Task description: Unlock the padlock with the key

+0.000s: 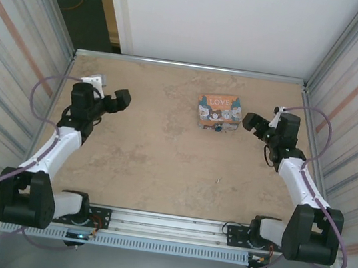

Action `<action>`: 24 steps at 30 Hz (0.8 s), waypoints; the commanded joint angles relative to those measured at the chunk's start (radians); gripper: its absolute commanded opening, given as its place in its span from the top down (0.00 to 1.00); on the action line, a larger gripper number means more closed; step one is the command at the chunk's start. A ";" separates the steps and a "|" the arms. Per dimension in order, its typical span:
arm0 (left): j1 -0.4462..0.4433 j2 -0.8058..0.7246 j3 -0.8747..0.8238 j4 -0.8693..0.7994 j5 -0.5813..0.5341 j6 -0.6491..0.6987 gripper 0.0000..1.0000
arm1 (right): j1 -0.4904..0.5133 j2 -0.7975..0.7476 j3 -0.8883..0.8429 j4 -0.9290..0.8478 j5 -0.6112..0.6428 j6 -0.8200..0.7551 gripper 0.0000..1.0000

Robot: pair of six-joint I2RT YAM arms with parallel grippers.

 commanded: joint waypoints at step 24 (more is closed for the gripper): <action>-0.446 0.712 0.587 -0.021 0.262 -0.253 0.01 | -0.020 0.547 0.371 -0.036 -0.297 0.013 0.01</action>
